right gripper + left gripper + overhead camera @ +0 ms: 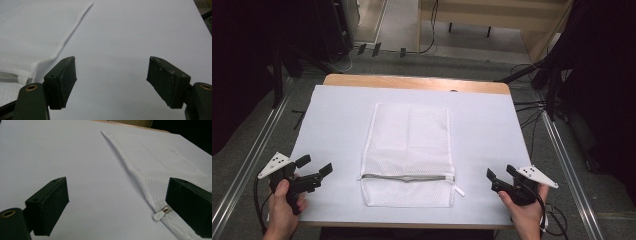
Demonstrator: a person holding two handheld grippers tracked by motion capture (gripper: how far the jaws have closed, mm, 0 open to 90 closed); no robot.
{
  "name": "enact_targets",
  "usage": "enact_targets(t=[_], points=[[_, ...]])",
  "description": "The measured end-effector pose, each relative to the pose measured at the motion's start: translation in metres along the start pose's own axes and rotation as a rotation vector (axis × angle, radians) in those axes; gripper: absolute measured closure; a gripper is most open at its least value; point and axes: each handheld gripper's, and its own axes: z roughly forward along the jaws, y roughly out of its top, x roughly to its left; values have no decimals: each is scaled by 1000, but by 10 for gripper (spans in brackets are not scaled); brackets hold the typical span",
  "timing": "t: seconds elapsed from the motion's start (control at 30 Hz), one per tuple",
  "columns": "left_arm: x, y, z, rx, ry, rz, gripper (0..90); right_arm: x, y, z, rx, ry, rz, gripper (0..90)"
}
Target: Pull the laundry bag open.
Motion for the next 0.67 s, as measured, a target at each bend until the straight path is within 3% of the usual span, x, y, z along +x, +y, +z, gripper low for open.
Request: enact_targets(t=[0.23, 0.4, 0.67], points=[[8, 2, -5, -1, 53, 16, 0, -14, -3, 0, 7, -35, 13, 237], [13, 2, -8, -9, 51, 6, 0, -20, -4, -1, 13, -44, 35, 238], [9, 1, -4, 1, 52, 24, 0, -17, -6, 2, 21, -46, 19, 238]])
